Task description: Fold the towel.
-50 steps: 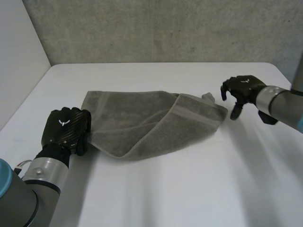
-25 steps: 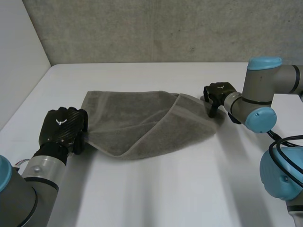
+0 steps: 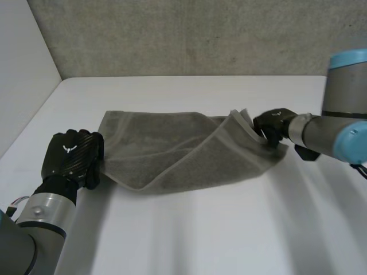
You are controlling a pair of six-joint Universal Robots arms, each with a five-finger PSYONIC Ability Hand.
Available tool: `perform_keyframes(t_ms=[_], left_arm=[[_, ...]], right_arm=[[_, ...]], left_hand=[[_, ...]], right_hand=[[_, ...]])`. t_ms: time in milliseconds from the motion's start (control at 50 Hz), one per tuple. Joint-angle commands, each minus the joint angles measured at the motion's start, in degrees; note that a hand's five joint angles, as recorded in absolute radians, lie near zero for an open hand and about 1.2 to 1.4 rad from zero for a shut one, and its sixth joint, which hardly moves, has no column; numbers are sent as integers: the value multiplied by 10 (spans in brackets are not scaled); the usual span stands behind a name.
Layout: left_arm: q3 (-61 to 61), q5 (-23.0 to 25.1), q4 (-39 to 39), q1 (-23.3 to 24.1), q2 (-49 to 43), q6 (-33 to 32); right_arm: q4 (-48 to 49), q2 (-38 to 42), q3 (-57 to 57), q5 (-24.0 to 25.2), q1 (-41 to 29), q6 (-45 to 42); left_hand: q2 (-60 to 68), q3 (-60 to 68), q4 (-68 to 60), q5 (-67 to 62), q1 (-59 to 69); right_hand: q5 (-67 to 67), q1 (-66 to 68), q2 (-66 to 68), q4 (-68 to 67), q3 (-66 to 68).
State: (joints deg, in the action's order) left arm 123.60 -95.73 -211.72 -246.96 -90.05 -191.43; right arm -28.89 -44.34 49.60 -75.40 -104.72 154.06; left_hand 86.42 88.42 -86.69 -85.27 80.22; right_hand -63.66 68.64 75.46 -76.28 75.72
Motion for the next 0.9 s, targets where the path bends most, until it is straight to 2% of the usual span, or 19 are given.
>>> perform_keyframes(t_ms=[20,120,140,160,200,260,440,460,480,500,520,660,820,900], left_arm=[[9,1,3,1,15,0],[10,2,4,3,14,0],[11,5,4,4,13,-1],[11,5,4,4,13,-1],[12,24,4,4,7,-2],[13,42,4,5,3,-3],[17,50,5,0,-4,-4],[21,51,4,0,-5,-4],[21,51,4,0,-5,-4],[23,52,4,0,-5,-4],[24,52,4,0,-5,-4],[24,53,1,0,-12,-4],[24,53,-2,-1,-18,-4],[24,53,-2,-1,-18,-3]], right_arm=[[85,-154,245,27,64,-96],[130,-228,350,70,109,-132],[140,-247,376,91,124,-142],[140,-247,377,91,124,-142],[159,-266,410,131,151,-151],[176,-269,431,150,162,-151],[203,-262,446,153,161,-166],[212,-261,450,151,161,-175],[217,-260,457,151,161,-183],[217,-260,457,151,161,-183],[219,-261,465,152,162,-188],[269,-279,505,152,157,-183],[338,-367,575,160,144,-150],[362,-413,606,163,110,-127]], left_hand=[[-64,-84,67,153,-2],[-64,-84,67,153,-2],[-64,-84,67,153,-2],[-64,-84,67,153,-2],[-64,-84,67,153,-2],[-64,-84,67,153,-2],[-64,-84,67,153,-2],[-64,-84,67,153,-2],[-64,-84,67,153,-2],[-64,-84,67,153,-2],[-64,-84,67,153,-2],[-64,-84,67,153,-2],[-64,-84,67,153,-2],[-64,-84,67,153,-2]], right_hand=[[-63,114,45,-37,43],[-63,114,45,-37,43],[-63,114,45,-37,43],[-63,114,45,-37,43],[-63,114,45,-37,43],[-63,114,45,-37,43],[-63,114,45,-37,43],[-37,88,19,-11,17],[228,-177,-246,254,-248],[230,-180,-248,257,-251],[479,-428,-497,505,-499],[521,-471,-539,548,-542],[525,-475,-543,551,-545],[523,-473,-541,549,-544]])
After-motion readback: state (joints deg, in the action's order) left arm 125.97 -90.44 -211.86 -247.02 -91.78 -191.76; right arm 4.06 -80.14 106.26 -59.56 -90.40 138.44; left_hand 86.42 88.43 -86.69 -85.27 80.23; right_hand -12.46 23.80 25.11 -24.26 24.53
